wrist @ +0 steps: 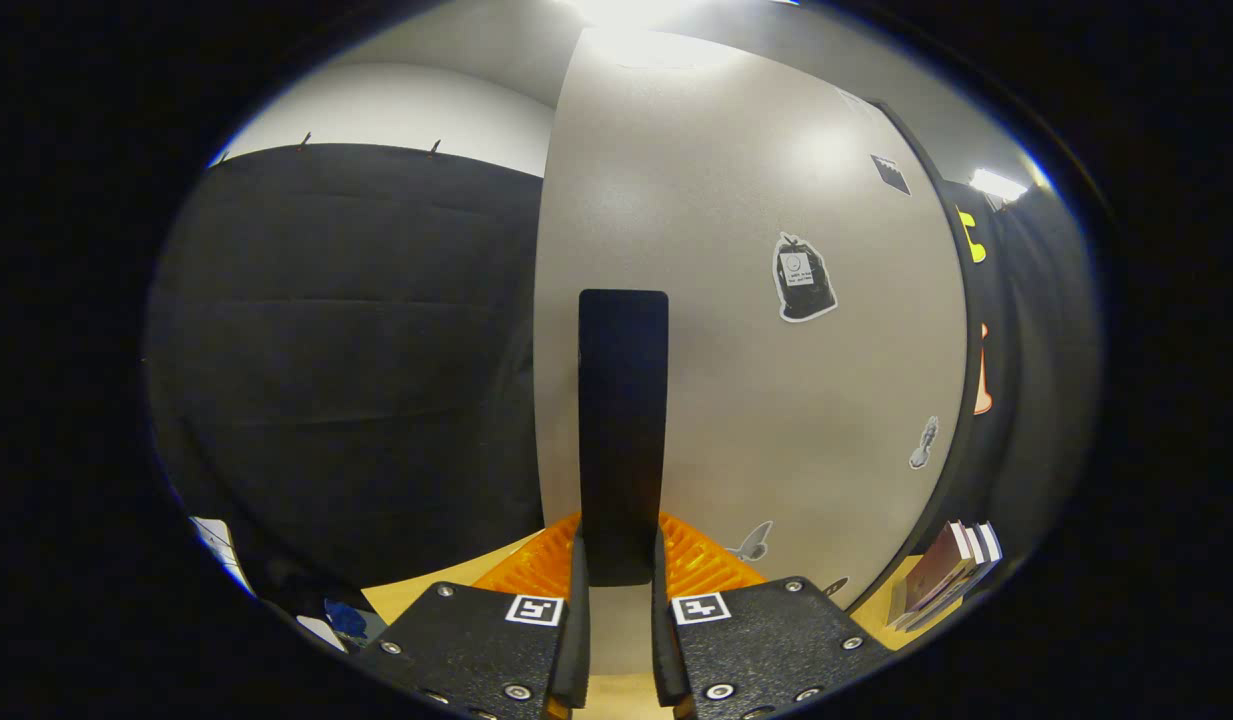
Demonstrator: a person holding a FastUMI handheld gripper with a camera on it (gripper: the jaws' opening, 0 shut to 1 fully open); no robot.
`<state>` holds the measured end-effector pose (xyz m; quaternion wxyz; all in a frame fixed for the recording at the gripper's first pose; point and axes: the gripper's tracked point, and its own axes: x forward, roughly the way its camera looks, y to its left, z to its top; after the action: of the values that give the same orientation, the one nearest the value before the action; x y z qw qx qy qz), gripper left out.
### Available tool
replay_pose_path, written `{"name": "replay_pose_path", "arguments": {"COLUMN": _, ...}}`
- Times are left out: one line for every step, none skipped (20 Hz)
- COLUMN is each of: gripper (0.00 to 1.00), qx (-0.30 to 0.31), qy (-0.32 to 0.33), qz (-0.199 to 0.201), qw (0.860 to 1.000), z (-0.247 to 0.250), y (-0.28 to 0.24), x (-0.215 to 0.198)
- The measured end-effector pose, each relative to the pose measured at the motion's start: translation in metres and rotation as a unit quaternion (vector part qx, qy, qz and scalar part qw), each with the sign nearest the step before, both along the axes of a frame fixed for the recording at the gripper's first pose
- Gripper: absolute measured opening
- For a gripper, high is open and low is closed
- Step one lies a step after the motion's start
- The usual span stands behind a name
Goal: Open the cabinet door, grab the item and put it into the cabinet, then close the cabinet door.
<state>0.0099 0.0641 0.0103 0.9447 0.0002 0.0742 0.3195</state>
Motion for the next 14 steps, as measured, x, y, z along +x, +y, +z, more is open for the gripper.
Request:
{"name": "replay_pose_path", "arguments": {"gripper": 0.25, "qx": 0.001, "qy": 0.002, "qz": 0.006, "qw": 1.0, "z": 0.0, "y": -0.003, "x": -0.004}}
{"name": "replay_pose_path", "arguments": {"gripper": 0.25, "qx": 0.001, "qy": 0.002, "qz": 0.013, "qw": 1.0, "z": 0.001, "y": -0.006, "x": -0.005}}
{"name": "replay_pose_path", "arguments": {"gripper": 0.25, "qx": 0.001, "qy": 0.002, "qz": 0.018, "qw": 1.0, "z": 0.001, "y": -0.008, "x": -0.006}}
{"name": "replay_pose_path", "arguments": {"gripper": 0.25, "qx": 0.003, "qy": 0.003, "qz": 0.023, "qw": 1.0, "z": 0.0, "y": -0.01, "x": -0.006}}
{"name": "replay_pose_path", "arguments": {"gripper": 0.25, "qx": 0.004, "qy": 0.005, "qz": 0.027, "qw": 1.0, "z": -0.001, "y": -0.012, "x": -0.005}}
{"name": "replay_pose_path", "arguments": {"gripper": 0.25, "qx": 0.007, "qy": 0.006, "qz": 0.031, "qw": 0.999, "z": -0.001, "y": -0.014, "x": -0.004}}
{"name": "replay_pose_path", "arguments": {"gripper": 0.25, "qx": 0.009, "qy": 0.007, "qz": 0.035, "qw": 0.999, "z": -0.001, "y": -0.017, "x": -0.004}}
{"name": "replay_pose_path", "arguments": {"gripper": 0.25, "qx": 0.01, "qy": 0.008, "qz": 0.038, "qw": 0.999, "z": -0.001, "y": -0.019, "x": -0.003}}
{"name": "replay_pose_path", "arguments": {"gripper": 0.25, "qx": 0.01, "qy": 0.009, "qz": 0.041, "qw": 0.999, "z": -0.002, "y": -0.019, "x": 0.0}}
{"name": "replay_pose_path", "arguments": {"gripper": 0.25, "qx": 0.012, "qy": 0.011, "qz": 0.043, "qw": 0.999, "z": -0.003, "y": -0.02, "x": 0.002}}
{"name": "replay_pose_path", "arguments": {"gripper": 0.25, "qx": 0.013, "qy": 0.013, "qz": 0.045, "qw": 0.999, "z": -0.003, "y": -0.022, "x": 0.003}}
{"name": "replay_pose_path", "arguments": {"gripper": 0.25, "qx": 0.014, "qy": 0.014, "qz": 0.046, "qw": 0.999, "z": -0.003, "y": -0.024, "x": 0.003}}
{"name": "replay_pose_path", "arguments": {"gripper": 0.25, "qx": 0.016, "qy": 0.014, "qz": 0.047, "qw": 0.999, "z": -0.003, "y": -0.028, "x": 0.002}}
{"name": "replay_pose_path", "arguments": {"gripper": 0.25, "qx": 0.018, "qy": 0.015, "qz": 0.047, "qw": 0.999, "z": -0.002, "y": -0.032, "x": 0.0}}
